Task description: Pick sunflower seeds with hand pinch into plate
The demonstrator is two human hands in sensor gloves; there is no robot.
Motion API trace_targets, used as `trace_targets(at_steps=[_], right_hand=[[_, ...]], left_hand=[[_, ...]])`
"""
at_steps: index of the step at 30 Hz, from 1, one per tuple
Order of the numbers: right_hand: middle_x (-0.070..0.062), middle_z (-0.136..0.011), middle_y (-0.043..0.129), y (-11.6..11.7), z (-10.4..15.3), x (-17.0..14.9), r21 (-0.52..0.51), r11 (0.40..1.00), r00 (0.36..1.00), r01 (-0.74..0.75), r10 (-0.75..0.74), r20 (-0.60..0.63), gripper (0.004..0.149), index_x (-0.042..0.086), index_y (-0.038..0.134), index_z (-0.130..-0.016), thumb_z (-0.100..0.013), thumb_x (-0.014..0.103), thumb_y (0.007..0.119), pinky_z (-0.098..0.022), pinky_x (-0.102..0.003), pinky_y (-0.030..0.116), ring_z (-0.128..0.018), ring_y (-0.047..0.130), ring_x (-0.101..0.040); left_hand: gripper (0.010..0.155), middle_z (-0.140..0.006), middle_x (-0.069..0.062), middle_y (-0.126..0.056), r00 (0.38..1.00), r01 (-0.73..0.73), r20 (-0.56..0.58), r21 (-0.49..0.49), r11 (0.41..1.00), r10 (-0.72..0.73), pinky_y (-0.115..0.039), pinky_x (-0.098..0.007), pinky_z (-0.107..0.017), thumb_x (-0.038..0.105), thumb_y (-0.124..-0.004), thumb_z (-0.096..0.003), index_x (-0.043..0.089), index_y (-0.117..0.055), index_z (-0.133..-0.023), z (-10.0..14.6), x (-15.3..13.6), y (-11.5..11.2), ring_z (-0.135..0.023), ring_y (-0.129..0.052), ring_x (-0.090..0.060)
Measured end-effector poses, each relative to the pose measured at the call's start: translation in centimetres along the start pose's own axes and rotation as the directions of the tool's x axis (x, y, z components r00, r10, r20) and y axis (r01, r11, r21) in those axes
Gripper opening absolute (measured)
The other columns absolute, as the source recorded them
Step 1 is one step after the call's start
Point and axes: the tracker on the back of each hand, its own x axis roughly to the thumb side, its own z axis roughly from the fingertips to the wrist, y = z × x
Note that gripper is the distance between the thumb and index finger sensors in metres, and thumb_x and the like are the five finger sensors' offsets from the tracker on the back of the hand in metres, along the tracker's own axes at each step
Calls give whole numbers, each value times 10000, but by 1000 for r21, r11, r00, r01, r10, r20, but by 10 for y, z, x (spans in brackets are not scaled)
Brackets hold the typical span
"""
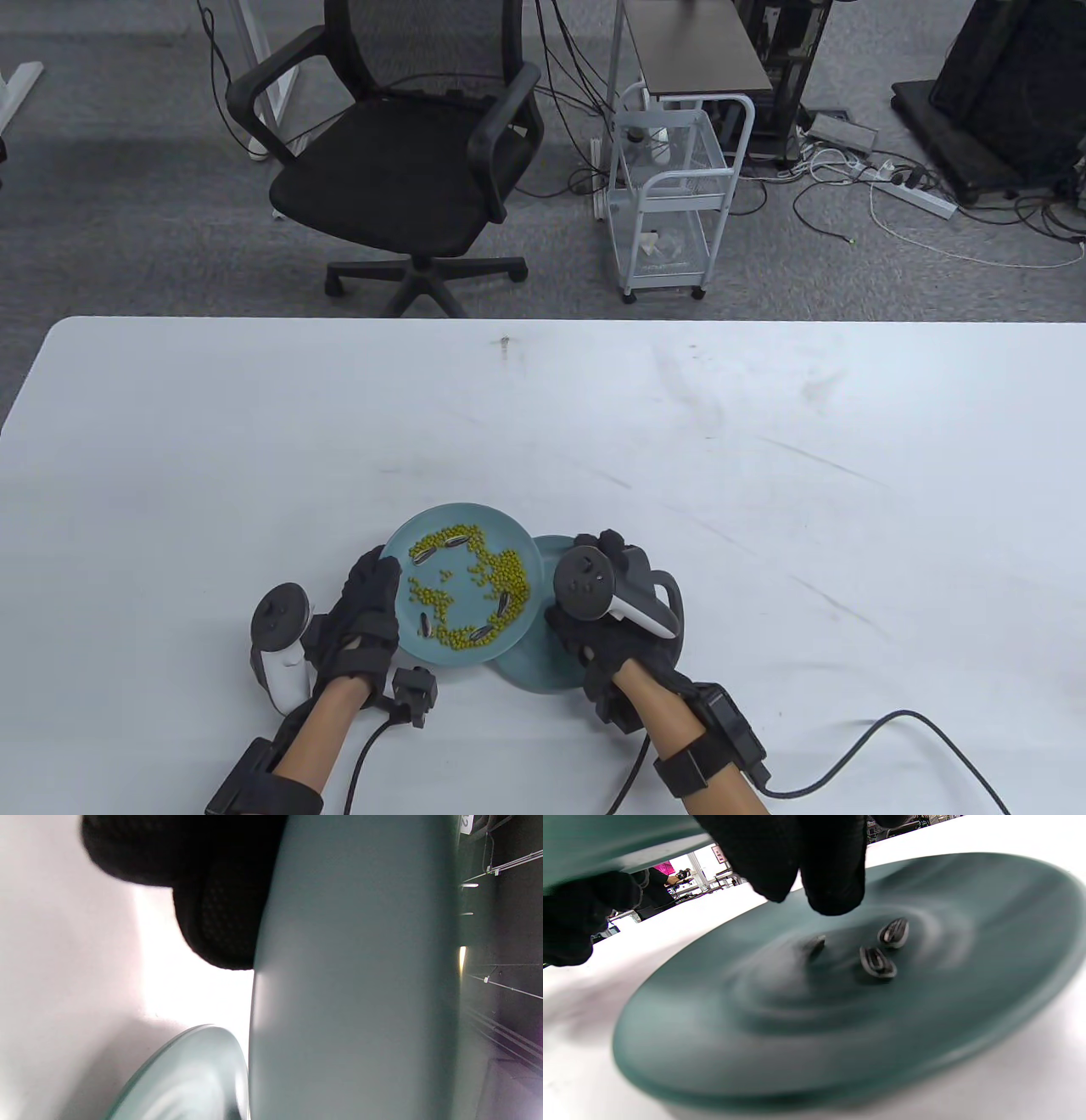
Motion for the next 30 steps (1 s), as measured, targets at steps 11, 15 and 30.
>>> trace_targets(at_steps=[11, 15, 30], right_hand=[[-376, -1102, 349, -5, 1, -4, -11, 999, 999, 32, -32, -21, 370, -60, 899, -764, -548, 239, 871, -642, -773, 205, -959, 191, -658], [-380, -1100, 346, -20, 5, -6, -66, 995, 996, 78, -81, -32, 374, -69, 900, -763, -546, 234, 874, -642, -774, 195, -958, 188, -661], [-386, -1105, 333, -60, -1, 70, -101, 990, 991, 94, -83, 107, 398, -73, 896, -778, -559, 257, 867, -640, -778, 193, -955, 175, -669]], left_hand=[[474, -747, -122, -909, 1000, 1, 1, 0, 1000, -1, -856, -362, -294, 408, -615, -636, 174, -514, -1036, 0, 0, -1, -382, -1036, -215], [474, -749, -122, -908, 1000, 2, -1, -4, 1000, -2, -855, -363, -295, 408, -614, -637, 173, -513, -1037, -1, 0, -1, -384, -1035, -216], [474, -747, -124, -908, 1000, 11, 1, -19, 1000, -11, -855, -364, -292, 407, -614, -637, 170, -514, -1036, -1, 0, -4, -381, -1035, -217]])
